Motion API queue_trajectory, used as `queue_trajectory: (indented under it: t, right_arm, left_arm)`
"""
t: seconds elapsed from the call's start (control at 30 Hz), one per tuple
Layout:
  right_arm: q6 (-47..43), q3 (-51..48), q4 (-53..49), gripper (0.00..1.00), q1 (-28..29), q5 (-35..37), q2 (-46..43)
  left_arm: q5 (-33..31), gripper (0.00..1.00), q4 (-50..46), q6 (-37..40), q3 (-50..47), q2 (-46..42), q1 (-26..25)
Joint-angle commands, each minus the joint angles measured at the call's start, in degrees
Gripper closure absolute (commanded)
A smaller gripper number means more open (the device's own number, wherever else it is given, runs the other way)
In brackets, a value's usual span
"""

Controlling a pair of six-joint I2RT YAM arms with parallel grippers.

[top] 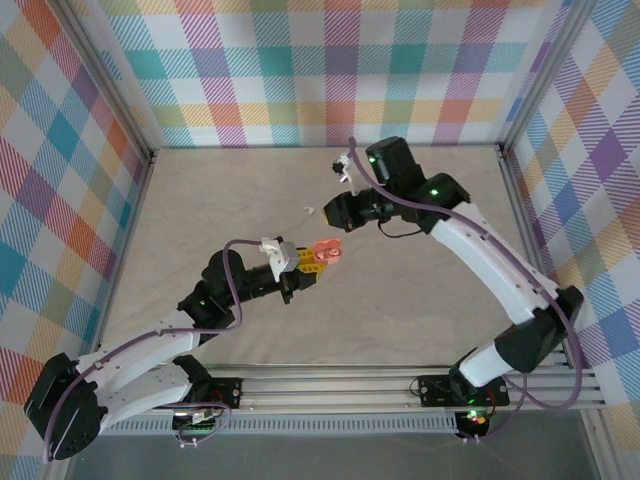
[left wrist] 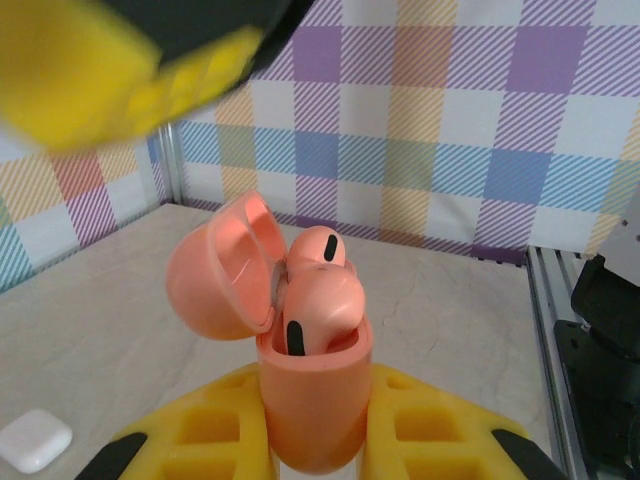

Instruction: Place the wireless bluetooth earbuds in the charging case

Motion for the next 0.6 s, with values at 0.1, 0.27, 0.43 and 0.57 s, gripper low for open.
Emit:
queue_trajectory:
  t: [0.1, 0.27, 0.43, 0.57]
  right_arm:
    - [-0.9, -0.3, -2.6, 0.89, 0.0, -7.8, 1.4]
    - [-1.2, -2.4, -3.2, 0.89, 0.0, -12.5, -0.3]
    - [-1.1, -5.0, -3.1, 0.89, 0.0, -15.1, -3.2]
    - [-1.3, -6.1, -3.2, 0.89, 0.0, -15.5, -4.5]
  left_arm:
    - [1.5, 1.00, -1.6, 2.1, 3.1, 0.6, 0.6]
    - [0.5, 1.00, -0.5, -0.8, 3.3, 1.5, 1.5]
    - [0.5, 1.00, 2.1, -4.6, 3.0, 2.2, 2.8]
    - [0.0, 1.00, 4.1, -7.1, 2.5, 2.3, 3.6]
